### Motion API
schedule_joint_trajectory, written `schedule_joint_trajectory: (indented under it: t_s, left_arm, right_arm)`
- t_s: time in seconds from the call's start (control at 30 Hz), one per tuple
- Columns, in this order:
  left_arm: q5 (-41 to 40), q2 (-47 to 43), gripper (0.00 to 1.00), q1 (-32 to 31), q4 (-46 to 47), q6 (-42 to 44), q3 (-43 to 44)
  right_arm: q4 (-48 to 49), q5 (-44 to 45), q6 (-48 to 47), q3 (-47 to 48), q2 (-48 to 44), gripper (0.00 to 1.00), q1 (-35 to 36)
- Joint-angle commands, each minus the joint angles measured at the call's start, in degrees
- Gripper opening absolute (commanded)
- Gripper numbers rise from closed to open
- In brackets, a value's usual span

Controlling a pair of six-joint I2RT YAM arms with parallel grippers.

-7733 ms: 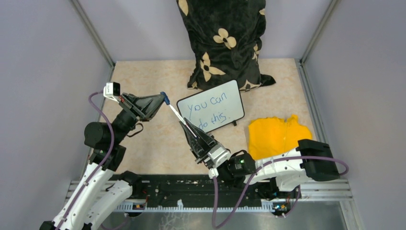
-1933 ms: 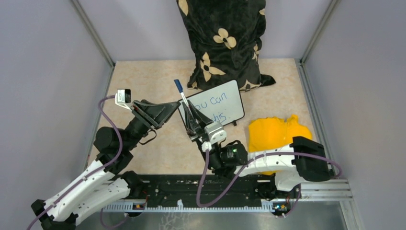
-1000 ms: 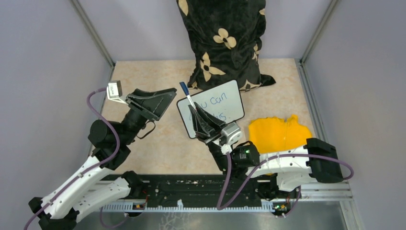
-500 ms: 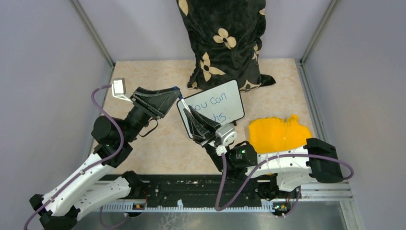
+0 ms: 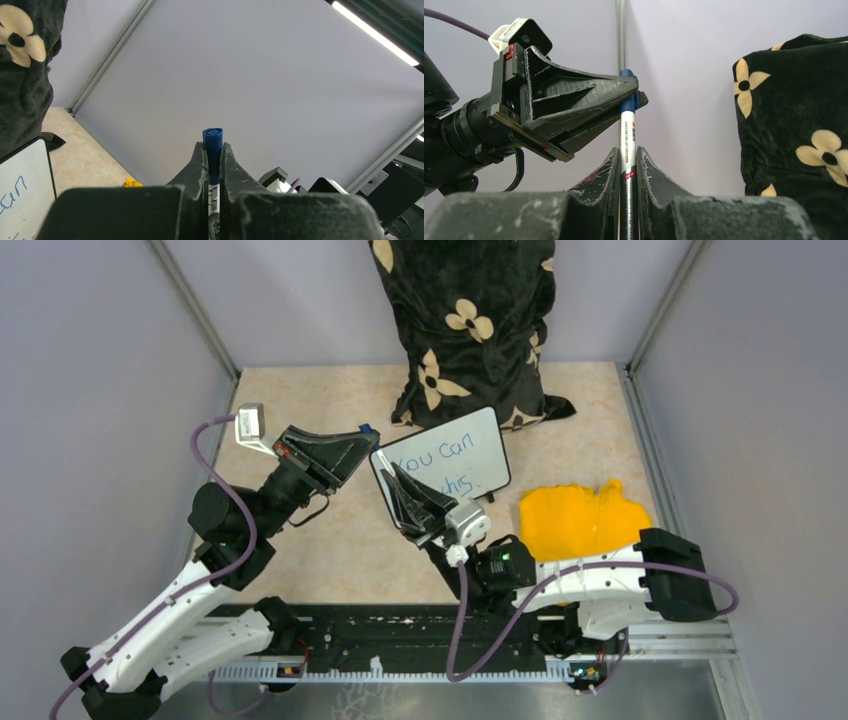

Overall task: Write a sentence on the whiteboard
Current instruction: Close the whiteboard marker at the center of the board.

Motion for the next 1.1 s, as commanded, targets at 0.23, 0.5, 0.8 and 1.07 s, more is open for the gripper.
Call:
schedule_joint_trajectory:
  t_s: [0.23,0.5,0.8,1.07]
  left_arm:
    - [11.8,2.8,0.00,-0.3,-2.1,-5.7,-3.3]
    - [10.9,1.2,0.03,-0.2,-2.4,-6.0,-5.2]
    - [0.8,-5.2,0.63,-0.3,-3.4,-3.0,-5.2]
    - [0.8,-5.1,0.60,-0.3,-4.5,-0.3,-2.9]
  right_arm:
    - [5.0,0.4,-3.0,2.4,0.3,0.00,0.5]
    - [5.6,0.2,-3.6,2.5,-0.1,0.00,0.5]
    - [4.2,-0.5,-2.8,1.4,-0.3,0.00,1.1]
    - [2.8,-1.1,-1.6,1.4,0.2,0.00,1.7]
